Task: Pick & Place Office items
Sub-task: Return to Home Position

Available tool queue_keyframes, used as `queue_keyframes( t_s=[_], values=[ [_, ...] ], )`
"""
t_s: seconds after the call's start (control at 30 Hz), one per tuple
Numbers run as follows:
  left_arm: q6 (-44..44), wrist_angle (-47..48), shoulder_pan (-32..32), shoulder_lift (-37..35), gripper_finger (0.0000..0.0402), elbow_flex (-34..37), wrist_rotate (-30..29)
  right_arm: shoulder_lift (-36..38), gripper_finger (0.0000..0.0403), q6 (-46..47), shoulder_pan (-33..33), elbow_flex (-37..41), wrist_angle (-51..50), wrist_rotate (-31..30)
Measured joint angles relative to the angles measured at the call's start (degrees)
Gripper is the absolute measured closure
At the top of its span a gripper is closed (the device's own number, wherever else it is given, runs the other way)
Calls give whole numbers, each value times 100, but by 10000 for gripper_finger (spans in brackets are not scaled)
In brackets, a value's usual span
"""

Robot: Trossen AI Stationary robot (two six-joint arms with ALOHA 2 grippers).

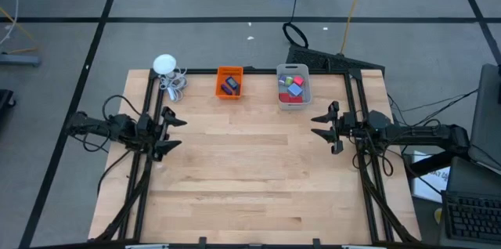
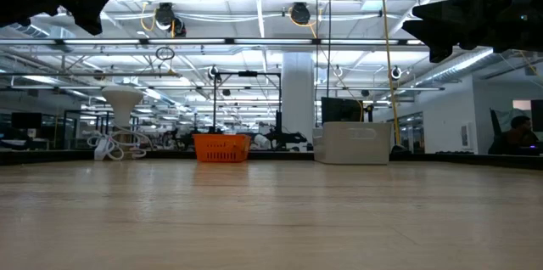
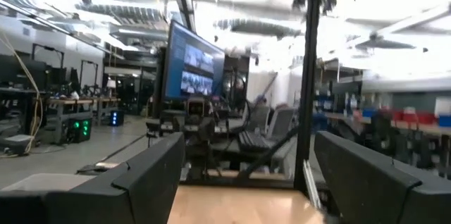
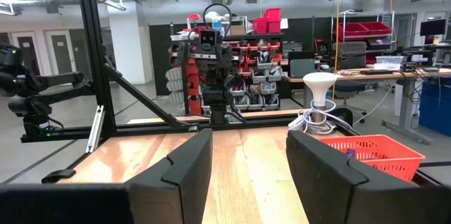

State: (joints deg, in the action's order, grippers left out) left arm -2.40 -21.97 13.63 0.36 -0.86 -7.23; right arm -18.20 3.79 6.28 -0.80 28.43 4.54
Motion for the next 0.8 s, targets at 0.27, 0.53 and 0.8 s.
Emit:
queue_keyframes(
  t_s=[0.27,0.53,0.8],
  values=[
    [172,947,0,2,88,2,141,0,232,0,0,0,1,0],
    [75,1595,0,0,74,2,127,2,232,0,0,0,0,0],
    [38,2049,0,0,87,-11,143,0,232,0,0,0,0,0]
  ],
)
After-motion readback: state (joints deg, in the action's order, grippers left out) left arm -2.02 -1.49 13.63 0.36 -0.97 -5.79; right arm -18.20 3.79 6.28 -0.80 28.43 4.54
